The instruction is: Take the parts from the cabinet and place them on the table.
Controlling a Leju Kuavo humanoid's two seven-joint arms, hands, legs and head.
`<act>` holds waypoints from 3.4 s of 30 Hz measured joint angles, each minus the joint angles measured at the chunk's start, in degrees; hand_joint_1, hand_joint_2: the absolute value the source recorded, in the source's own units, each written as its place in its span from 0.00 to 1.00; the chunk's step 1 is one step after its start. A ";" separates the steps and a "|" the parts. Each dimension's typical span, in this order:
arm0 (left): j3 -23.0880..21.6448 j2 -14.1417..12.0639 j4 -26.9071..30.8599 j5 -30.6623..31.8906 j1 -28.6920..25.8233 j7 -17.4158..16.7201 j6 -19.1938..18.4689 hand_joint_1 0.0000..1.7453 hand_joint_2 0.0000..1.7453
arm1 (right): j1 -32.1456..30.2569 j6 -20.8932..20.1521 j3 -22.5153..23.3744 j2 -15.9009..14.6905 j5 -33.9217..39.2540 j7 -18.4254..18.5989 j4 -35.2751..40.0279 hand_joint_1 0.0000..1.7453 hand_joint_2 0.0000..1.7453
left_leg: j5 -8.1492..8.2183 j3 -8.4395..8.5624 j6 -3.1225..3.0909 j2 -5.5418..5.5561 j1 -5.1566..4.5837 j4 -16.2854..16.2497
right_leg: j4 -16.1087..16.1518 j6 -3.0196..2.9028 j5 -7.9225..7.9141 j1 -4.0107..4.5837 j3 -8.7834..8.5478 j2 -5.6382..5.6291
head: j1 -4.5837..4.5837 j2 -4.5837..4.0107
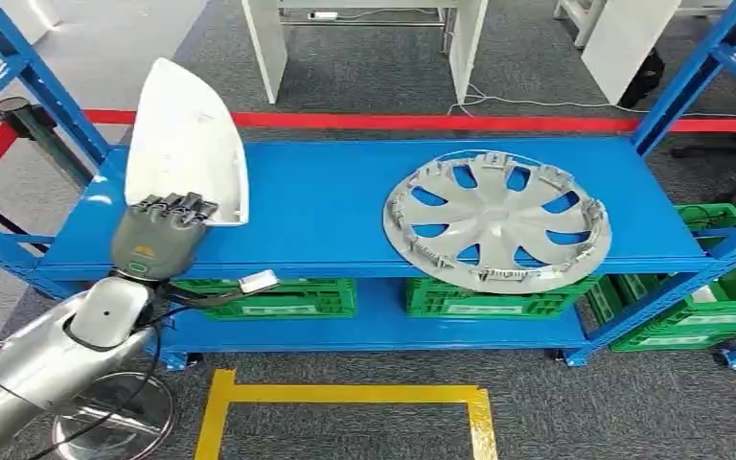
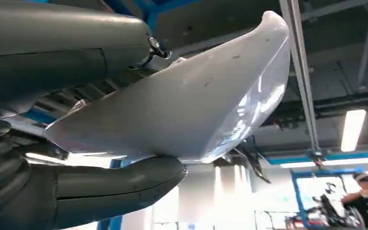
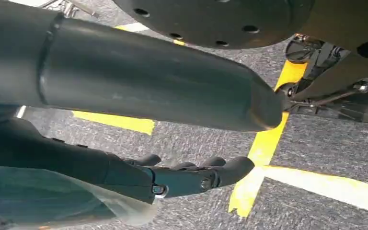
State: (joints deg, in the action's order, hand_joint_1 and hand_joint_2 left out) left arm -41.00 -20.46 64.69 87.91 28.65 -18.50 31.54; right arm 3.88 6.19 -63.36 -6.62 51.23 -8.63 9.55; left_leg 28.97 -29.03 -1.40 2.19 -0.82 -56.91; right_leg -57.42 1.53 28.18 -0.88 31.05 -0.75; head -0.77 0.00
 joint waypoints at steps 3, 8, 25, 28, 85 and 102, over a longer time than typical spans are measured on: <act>3.43 1.01 0.53 -0.55 -1.70 3.86 -0.53 1.00 1.00 | 0.00 0.22 0.00 -0.07 -0.42 0.33 0.61 0.00 0.00 | 0.00 0.00 0.00 0.00 0.00 0.00 | 0.00 0.00 0.00 0.00 0.01 -0.01 | 0.00 0.00; 7.28 2.10 1.42 -0.31 -4.12 5.80 -0.48 1.00 1.00 | -0.02 0.85 0.00 -0.17 -0.98 0.63 1.57 0.00 0.00 | 0.00 0.00 0.00 0.00 0.01 0.00 | 0.00 0.00 0.00 0.00 0.01 -0.01 | 0.00 0.00; 11.89 1.68 6.63 1.35 -9.43 5.80 -0.29 1.00 1.00 | -0.08 2.43 0.00 -0.17 -2.49 1.18 4.33 0.00 0.00 | 0.08 -0.58 -0.48 0.00 -0.31 -0.78 | 0.12 0.68 -0.38 -0.27 0.17 0.01 | 0.00 0.00; 12.82 0.86 9.07 1.73 -10.50 5.80 -0.42 1.00 1.00 | -0.11 3.60 0.02 -0.20 -3.19 0.88 4.94 0.00 0.00 | -1.24 -0.51 -1.60 -0.47 0.28 0.31 | -0.73 1.23 0.82 -0.15 1.12 0.22 | 0.07 0.00; 15.67 -3.28 15.61 1.92 -15.52 7.97 -0.37 1.00 1.00 | 3.06 2.36 13.77 2.71 -19.00 -1.77 21.47 0.00 0.00 | 5.53 -11.29 3.14 -1.97 1.46 -17.27 | 2.27 -2.45 -2.23 0.78 0.70 1.43 | -0.57 0.00; 13.02 -0.46 16.13 1.36 -13.27 8.80 -3.52 1.00 1.00 | 3.93 10.43 33.67 0.92 -34.42 -0.44 22.10 0.00 0.00 | -8.18 -8.78 0.55 -2.18 0.61 -0.44 | 2.23 -0.42 3.55 0.97 -5.18 0.65 | -0.33 0.00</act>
State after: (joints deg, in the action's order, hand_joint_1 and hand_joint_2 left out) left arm -27.98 -20.92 80.83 89.26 15.38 -9.70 28.02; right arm 7.81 16.61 -29.69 -5.70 16.81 -9.07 31.65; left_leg 20.79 -37.81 -0.84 0.00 -0.21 -57.36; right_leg -55.18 1.11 31.73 0.09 25.86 -0.10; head -1.09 0.00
